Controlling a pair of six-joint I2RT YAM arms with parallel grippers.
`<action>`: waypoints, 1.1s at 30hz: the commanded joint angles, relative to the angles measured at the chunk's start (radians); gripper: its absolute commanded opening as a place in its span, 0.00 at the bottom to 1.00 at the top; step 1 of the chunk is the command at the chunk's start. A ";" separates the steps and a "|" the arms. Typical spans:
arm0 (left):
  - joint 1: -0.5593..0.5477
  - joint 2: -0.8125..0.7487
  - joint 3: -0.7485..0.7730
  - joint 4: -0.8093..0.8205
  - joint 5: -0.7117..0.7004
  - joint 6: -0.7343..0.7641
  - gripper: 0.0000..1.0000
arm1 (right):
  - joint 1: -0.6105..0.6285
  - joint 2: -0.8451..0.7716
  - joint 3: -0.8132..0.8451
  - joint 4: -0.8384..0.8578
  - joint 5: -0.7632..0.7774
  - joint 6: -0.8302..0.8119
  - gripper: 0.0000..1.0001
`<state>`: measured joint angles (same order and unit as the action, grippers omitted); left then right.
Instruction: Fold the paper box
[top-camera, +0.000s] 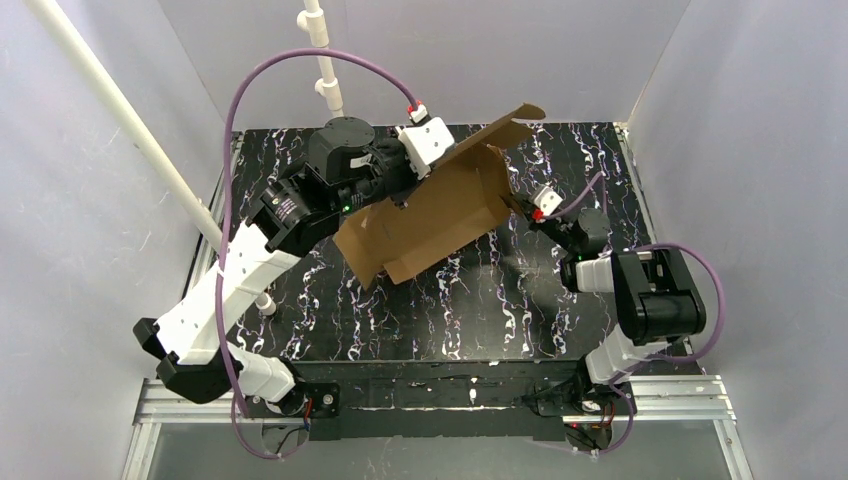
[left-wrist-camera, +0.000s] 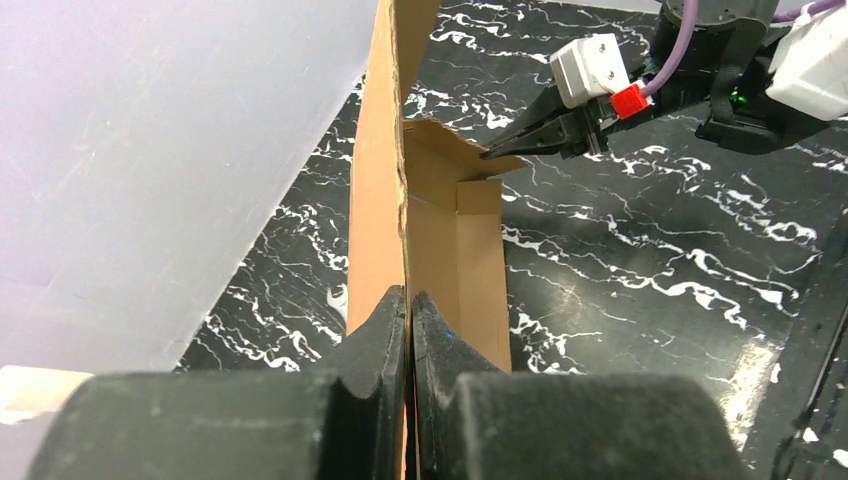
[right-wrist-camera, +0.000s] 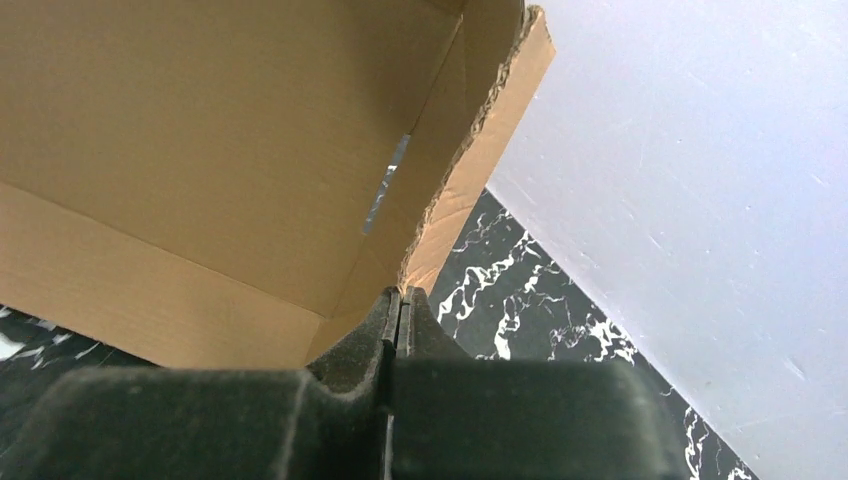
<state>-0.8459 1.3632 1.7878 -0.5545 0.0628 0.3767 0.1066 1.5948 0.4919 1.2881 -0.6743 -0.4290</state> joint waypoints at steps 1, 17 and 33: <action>-0.004 0.014 0.069 0.046 0.066 0.089 0.00 | 0.051 0.091 0.033 0.181 0.078 0.047 0.01; -0.019 -0.040 -0.122 0.073 0.224 -0.033 0.00 | 0.068 0.142 -0.081 0.131 -0.059 -0.227 0.03; -0.055 -0.117 -0.221 0.079 0.200 -0.129 0.00 | 0.051 0.020 -0.108 -0.040 -0.096 -0.171 0.19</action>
<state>-0.8856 1.3064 1.5837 -0.5266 0.2184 0.2718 0.1627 1.6585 0.3866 1.3193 -0.7223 -0.6262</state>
